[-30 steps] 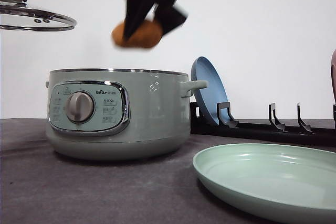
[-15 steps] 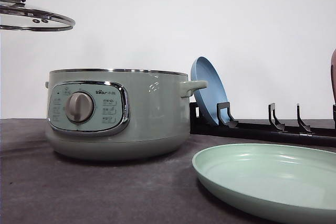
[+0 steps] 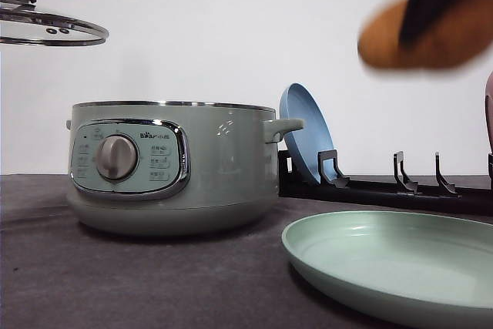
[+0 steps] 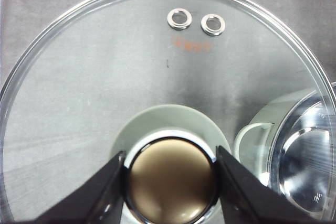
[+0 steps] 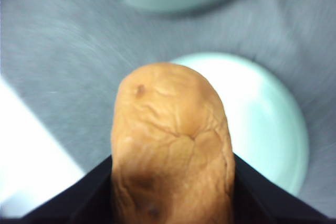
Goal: Transfer potato from steamer to green plate
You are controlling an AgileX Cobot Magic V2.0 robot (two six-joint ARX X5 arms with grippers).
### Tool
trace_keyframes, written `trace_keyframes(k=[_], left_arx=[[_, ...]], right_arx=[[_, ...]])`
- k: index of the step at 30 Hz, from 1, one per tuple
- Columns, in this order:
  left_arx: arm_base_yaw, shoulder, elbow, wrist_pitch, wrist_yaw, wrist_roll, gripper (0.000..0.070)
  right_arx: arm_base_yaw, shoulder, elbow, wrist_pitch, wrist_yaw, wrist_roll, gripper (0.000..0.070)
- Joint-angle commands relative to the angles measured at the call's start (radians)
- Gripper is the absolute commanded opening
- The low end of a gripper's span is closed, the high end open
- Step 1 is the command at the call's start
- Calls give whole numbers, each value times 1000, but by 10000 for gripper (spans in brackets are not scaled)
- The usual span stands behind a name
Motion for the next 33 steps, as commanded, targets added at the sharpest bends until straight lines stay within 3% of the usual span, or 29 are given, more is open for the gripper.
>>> trace_keyframes(k=[1,7,10,22,33], left_arx=[[2,-14,47,-3,0,1,0],[2,-14,47,-2,0,1,0],[2,-14,47,-2,0,1,0],[2,-14,47,-1,0,1,0],[2,-14,47,-1,0,1,0]], right_arx=[[4,9,-72,86,-1,86,176],[4,29,-282,391,23,147,176],[3,41,-346,473,59,177,176],[3,52,-391,554,82,190,176],[4,180,-391,587,75,191,177]])
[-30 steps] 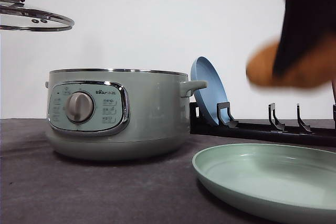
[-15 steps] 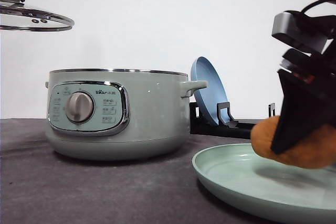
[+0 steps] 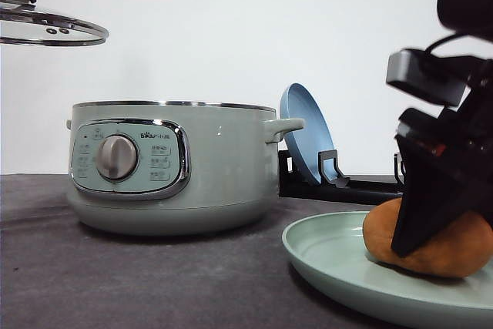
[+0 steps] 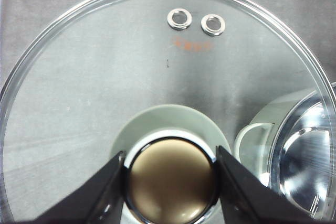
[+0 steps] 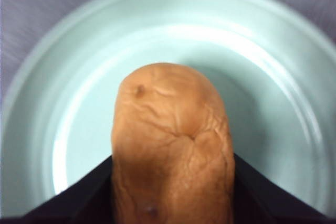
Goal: Transfer potato from steamer to green plate
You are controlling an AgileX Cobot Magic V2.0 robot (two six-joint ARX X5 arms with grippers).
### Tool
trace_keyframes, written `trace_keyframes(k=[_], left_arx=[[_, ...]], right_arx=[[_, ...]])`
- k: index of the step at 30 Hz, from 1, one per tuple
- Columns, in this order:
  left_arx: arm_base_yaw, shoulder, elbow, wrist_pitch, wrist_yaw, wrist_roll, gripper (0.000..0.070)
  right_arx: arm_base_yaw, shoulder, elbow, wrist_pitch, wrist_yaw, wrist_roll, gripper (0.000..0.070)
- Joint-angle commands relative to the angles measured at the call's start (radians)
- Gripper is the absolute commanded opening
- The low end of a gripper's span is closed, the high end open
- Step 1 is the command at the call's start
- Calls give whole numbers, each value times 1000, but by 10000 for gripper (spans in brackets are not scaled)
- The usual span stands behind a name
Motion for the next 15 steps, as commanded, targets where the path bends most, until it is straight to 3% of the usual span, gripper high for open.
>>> trace_keyframes(k=[1,4,5,8,10,12,15], left_arx=[[1,-14,47,-1,0,2,0],[1,-14,47,-1,0,2,0],[1,-14,47,-1,0,2,0],[1,-14,47,0,0,2,0],[1,-14,47,1,0,2,0],[1,-14,47,1,0,2,0],[1,-14,47,2,0,2,0]], right_arx=[[5,26,2,6,0,14,177],[5,27,2,6,-2,14,183],[5,26,3,6,-6,17,220],[4,14,15,-7,-19,33,431],[5,-5,38,-43,-24,38,535],[5,-31,77,-102,-24,39,572],[5,-80,163,-239,-24,39,573]])
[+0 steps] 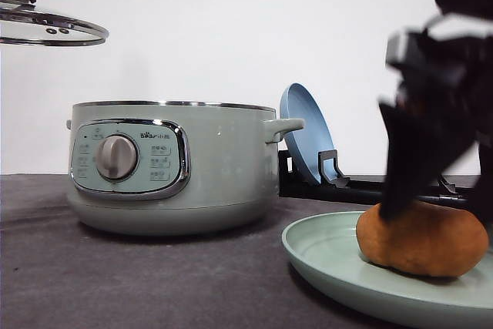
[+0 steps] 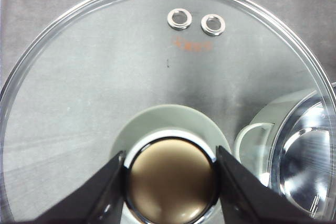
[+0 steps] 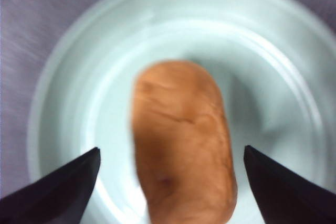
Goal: Transfer potato from steamer to green plate
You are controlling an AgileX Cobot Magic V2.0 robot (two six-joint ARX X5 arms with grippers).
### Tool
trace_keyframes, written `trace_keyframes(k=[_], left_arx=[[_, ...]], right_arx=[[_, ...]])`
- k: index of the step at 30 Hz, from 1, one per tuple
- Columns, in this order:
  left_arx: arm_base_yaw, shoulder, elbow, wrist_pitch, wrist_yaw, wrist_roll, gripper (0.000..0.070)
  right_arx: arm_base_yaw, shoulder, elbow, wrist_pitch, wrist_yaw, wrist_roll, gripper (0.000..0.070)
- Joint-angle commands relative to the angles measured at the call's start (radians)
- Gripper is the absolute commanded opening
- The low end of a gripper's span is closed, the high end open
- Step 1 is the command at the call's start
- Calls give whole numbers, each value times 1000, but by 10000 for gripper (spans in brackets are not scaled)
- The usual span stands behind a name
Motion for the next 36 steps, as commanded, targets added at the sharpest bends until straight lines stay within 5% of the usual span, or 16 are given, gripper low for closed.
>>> trace_keyframes(k=[1,15,27,36], left_arx=[[1,-14,47,2,0,2,0],[-6,-14,47,-4,1,-18,0],[-59,-14,47,-9,2,-34,0],[-191,-14,47,-8,2,-43,0]], right_arx=[[5,-26,70,-78,-3,10,573],[5,-249,553,-745,-39,4,573],[5,-509,623,-771,-25,4,572],[5,-567,622,-767,25,4,572]])
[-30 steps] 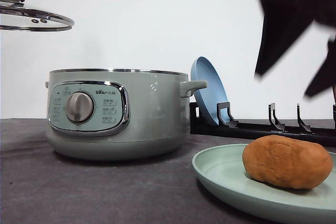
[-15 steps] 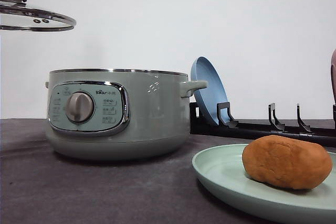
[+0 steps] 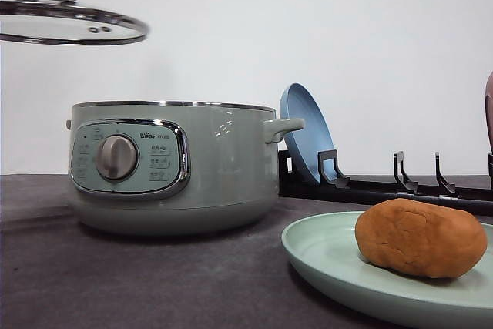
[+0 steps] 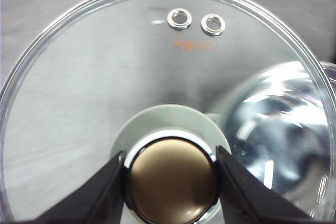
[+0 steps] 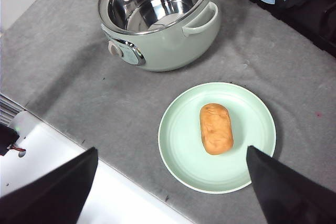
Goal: Transfer potato from steamer to green plate
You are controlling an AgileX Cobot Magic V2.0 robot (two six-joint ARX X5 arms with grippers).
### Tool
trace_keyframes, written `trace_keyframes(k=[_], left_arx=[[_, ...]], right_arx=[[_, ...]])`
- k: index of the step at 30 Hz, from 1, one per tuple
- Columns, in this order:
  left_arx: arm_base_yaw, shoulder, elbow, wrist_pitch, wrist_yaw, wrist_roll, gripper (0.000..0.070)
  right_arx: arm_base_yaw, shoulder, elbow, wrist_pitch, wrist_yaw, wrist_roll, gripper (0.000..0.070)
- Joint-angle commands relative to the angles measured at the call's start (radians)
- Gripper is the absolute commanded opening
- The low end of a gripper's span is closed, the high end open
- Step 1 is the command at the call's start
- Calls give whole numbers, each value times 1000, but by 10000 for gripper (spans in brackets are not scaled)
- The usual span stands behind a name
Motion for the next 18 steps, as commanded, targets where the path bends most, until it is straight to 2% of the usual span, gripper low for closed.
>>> trace_keyframes(k=[1,8,18], left_arx=[[-31,-14,47,-6,2,-13,0],[-165,-14,47,-3,1,-12,0],[-312,13,47,-3,1,-13,0]], right_arx=[[5,4,18,19,3,3,572],[5,4,18,89,3,3,572],[5,4,18,115,3,3,572]])
